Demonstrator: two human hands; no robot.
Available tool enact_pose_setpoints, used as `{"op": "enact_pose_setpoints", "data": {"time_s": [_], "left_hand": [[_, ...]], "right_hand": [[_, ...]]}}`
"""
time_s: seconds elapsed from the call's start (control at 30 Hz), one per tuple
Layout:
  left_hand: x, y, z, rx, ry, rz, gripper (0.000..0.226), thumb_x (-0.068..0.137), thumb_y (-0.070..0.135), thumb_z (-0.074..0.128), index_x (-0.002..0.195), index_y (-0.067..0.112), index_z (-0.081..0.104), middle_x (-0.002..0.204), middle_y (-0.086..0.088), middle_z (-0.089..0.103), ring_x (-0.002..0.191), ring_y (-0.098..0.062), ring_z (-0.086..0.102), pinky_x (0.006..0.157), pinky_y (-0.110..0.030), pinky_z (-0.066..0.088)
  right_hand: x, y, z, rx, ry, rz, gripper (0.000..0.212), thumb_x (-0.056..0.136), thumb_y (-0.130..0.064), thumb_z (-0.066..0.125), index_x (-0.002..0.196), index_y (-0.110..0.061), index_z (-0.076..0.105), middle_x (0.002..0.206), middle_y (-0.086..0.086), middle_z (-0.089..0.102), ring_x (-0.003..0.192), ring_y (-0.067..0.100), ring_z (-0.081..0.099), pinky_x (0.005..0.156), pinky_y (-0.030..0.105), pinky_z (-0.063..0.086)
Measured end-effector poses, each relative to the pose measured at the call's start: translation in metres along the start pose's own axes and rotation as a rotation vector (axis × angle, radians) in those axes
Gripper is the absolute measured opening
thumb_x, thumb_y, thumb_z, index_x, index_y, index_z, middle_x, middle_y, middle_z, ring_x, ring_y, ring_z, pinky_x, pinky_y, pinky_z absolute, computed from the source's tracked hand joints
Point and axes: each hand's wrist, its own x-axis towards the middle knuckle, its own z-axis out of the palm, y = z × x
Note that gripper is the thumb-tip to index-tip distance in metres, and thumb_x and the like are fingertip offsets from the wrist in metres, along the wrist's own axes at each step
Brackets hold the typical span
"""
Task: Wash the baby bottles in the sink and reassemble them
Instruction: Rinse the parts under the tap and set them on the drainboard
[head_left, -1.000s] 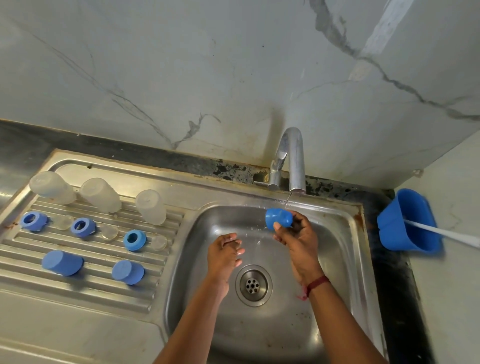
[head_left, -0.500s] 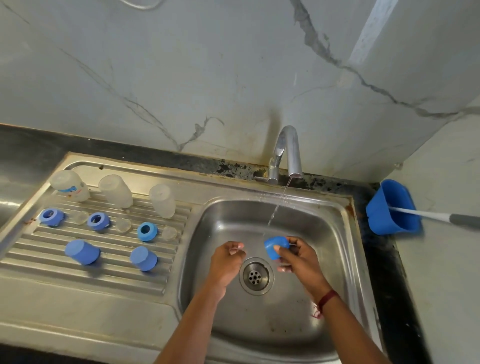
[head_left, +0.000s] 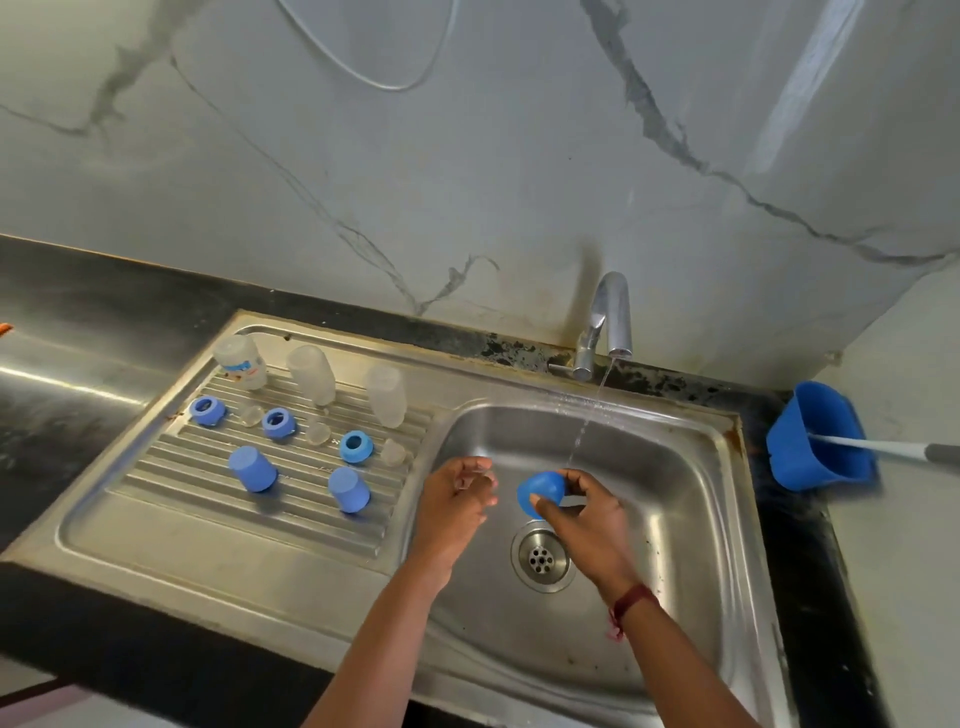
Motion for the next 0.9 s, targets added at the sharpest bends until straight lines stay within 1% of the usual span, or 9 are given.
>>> {"op": "enact_pose_setpoints", "data": {"time_s": [0.13, 0.23, 0.3, 0.43, 0.53, 0.63, 0.73, 0.8, 0.9], "left_hand": [[-0.001, 0.031, -0.022, -0.071, 0.037, 0.110, 0.013, 0.092, 0.003, 0.062, 0.098, 0.013, 0.067, 0.081, -0.004, 0.072, 0.067, -0.012, 0.065, 0.060, -0.025, 0.049], [0.006, 0.062, -0.048, -0.131, 0.049, 0.175, 0.014, 0.092, 0.001, 0.062, 0.096, 0.013, 0.066, 0.080, -0.005, 0.071, 0.066, -0.015, 0.063, 0.058, -0.024, 0.048], [0.011, 0.080, -0.072, -0.148, 0.081, 0.215, 0.015, 0.091, 0.001, 0.063, 0.098, 0.013, 0.067, 0.081, -0.005, 0.072, 0.067, -0.016, 0.065, 0.058, -0.023, 0.050], [0.027, 0.100, -0.131, -0.172, 0.174, 0.271, 0.015, 0.093, 0.000, 0.061, 0.098, 0.012, 0.068, 0.083, -0.008, 0.072, 0.070, -0.016, 0.067, 0.059, -0.022, 0.053], [0.037, 0.101, -0.173, -0.201, 0.247, 0.267, 0.014, 0.093, 0.003, 0.061, 0.102, 0.013, 0.068, 0.083, -0.002, 0.073, 0.074, -0.014, 0.067, 0.068, -0.027, 0.053], [0.051, 0.093, -0.216, -0.206, 0.311, 0.241, 0.014, 0.093, 0.004, 0.062, 0.097, 0.016, 0.067, 0.079, 0.003, 0.073, 0.078, -0.016, 0.067, 0.073, -0.030, 0.053], [0.070, 0.081, -0.261, -0.202, 0.396, 0.192, 0.011, 0.090, 0.010, 0.069, 0.095, 0.019, 0.070, 0.093, -0.006, 0.072, 0.090, -0.024, 0.067, 0.076, -0.035, 0.054], [0.080, 0.075, -0.287, -0.220, 0.445, 0.160, 0.011, 0.089, 0.011, 0.070, 0.092, 0.022, 0.071, 0.092, -0.005, 0.070, 0.089, -0.022, 0.065, 0.074, -0.033, 0.051], [0.092, 0.066, -0.319, -0.231, 0.512, 0.143, 0.010, 0.090, 0.011, 0.069, 0.093, 0.020, 0.071, 0.095, -0.005, 0.070, 0.093, -0.021, 0.064, 0.082, -0.036, 0.049]], "right_hand": [[-0.001, -0.038, 0.025, 0.008, -0.040, -0.086, 0.035, 0.077, -0.022, 0.083, 0.107, -0.030, 0.066, 0.101, -0.012, 0.069, 0.070, -0.005, 0.066, 0.066, 0.010, 0.051], [0.001, -0.065, 0.051, 0.023, -0.044, -0.149, 0.046, 0.077, -0.022, 0.083, 0.119, -0.025, 0.063, 0.106, -0.010, 0.068, 0.077, -0.001, 0.069, 0.074, 0.019, 0.057], [0.000, -0.085, 0.071, 0.046, -0.063, -0.179, 0.048, 0.078, -0.022, 0.082, 0.120, -0.025, 0.060, 0.108, -0.011, 0.066, 0.079, 0.000, 0.069, 0.075, 0.022, 0.058], [-0.003, -0.124, 0.118, 0.055, -0.113, -0.244, 0.044, 0.077, -0.017, 0.083, 0.115, -0.025, 0.062, 0.106, -0.011, 0.064, 0.077, -0.002, 0.067, 0.071, 0.017, 0.056], [-0.007, -0.144, 0.155, 0.050, -0.148, -0.287, 0.043, 0.076, -0.015, 0.083, 0.109, -0.030, 0.060, 0.104, -0.013, 0.064, 0.077, 0.000, 0.067, 0.069, 0.015, 0.055], [-0.010, -0.159, 0.194, 0.021, -0.187, -0.338, 0.042, 0.076, -0.016, 0.084, 0.104, -0.032, 0.058, 0.103, -0.010, 0.063, 0.078, 0.007, 0.067, 0.068, 0.014, 0.053], [-0.007, -0.168, 0.233, -0.039, -0.230, -0.403, 0.042, 0.076, -0.019, 0.082, 0.111, -0.024, 0.060, 0.107, -0.008, 0.061, 0.085, 0.010, 0.065, 0.072, 0.013, 0.053], [-0.003, -0.173, 0.258, -0.107, -0.283, -0.449, 0.048, 0.079, -0.022, 0.080, 0.121, -0.022, 0.059, 0.113, -0.005, 0.059, 0.092, 0.011, 0.064, 0.078, 0.018, 0.055], [0.004, -0.177, 0.291, -0.254, -0.388, -0.529, 0.051, 0.083, -0.023, 0.076, 0.130, -0.019, 0.058, 0.120, 0.003, 0.058, 0.103, 0.016, 0.060, 0.091, 0.028, 0.052]]}}
